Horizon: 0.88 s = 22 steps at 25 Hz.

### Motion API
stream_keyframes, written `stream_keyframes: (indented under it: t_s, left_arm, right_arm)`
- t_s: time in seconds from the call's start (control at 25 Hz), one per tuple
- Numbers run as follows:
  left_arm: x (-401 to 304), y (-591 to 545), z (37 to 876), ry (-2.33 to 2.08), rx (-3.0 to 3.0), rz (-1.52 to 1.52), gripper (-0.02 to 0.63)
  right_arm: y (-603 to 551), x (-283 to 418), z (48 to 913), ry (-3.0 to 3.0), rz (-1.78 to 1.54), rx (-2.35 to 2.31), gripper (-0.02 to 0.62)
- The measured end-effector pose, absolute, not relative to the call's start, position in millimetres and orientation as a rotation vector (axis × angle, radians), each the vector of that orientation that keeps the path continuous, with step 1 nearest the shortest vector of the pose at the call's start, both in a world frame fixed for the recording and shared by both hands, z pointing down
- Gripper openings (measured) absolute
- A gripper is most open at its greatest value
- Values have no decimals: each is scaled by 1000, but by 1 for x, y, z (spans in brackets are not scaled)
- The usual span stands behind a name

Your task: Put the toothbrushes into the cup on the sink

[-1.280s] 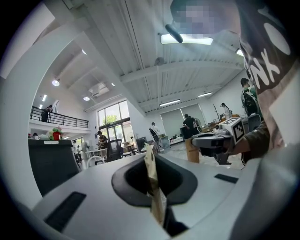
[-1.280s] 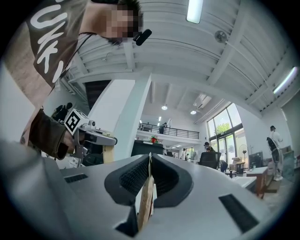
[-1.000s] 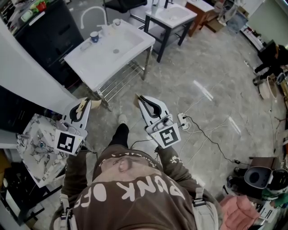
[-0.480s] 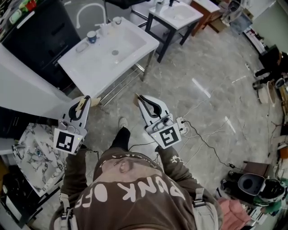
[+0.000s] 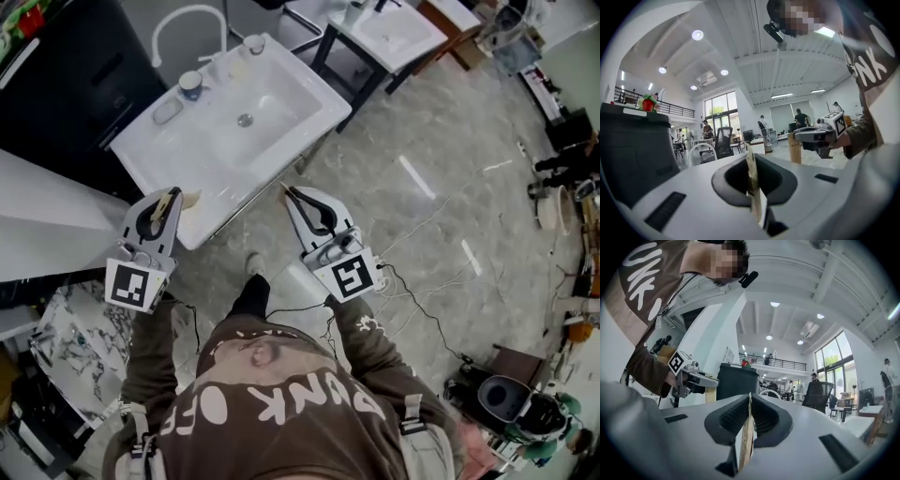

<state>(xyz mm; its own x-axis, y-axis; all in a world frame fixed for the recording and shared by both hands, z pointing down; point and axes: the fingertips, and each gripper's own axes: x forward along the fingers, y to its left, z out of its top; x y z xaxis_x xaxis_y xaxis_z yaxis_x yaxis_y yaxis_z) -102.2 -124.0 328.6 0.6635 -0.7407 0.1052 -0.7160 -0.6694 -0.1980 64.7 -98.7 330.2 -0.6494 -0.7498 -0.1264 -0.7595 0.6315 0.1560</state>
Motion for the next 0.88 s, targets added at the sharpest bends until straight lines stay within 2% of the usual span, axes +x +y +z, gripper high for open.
stream_keyframes:
  t_s: [0.88]
  left_arm:
    - [-145,-379,352,1260,-2600,-312,5]
  right_arm:
    - [-241,36,360,2890,195,-1229,28]
